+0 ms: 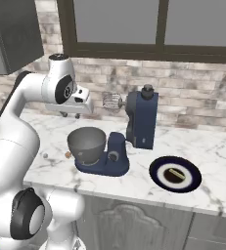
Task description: Add butter and sugar cubes to the stand mixer bowl and then turn on the stand mixer to begin making frosting.
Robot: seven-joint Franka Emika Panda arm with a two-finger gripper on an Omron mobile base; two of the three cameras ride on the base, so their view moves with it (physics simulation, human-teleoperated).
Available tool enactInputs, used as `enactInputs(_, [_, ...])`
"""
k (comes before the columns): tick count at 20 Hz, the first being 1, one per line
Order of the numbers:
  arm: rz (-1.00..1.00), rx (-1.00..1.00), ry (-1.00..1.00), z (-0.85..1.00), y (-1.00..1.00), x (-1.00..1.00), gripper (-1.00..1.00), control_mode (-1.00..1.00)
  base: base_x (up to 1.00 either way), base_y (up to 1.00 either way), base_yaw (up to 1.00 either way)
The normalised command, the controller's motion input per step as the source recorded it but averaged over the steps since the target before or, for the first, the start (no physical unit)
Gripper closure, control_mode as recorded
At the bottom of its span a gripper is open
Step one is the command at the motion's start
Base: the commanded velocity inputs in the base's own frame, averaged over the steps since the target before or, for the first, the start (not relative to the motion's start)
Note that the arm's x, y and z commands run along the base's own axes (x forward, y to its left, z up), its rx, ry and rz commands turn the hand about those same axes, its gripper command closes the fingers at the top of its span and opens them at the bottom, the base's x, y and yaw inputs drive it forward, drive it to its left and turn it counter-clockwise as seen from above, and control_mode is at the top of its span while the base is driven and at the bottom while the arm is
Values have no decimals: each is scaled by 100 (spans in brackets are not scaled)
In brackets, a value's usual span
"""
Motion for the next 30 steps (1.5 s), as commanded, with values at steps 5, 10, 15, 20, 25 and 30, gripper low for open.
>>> enactInputs(5, [0, 0, 0, 0, 0, 0, -100, 100, 4, 16, 0])
enactInputs(10, [0, 0, 0, 0, 0, 0, -100, 100, 21, 31, 0])
enactInputs(15, [0, 0, 0, 0, 0, 0, -100, 100, 25, 41, 0])
enactInputs(20, [0, 0, 0, 0, 0, 0, -100, 100, 29, 40, 0])
enactInputs(25, [0, 0, 0, 0, 0, 0, -100, 100, 38, 36, 0])
enactInputs(30, [0, 0, 0, 0, 0, 0, -100, 100, 19, 32, -1])
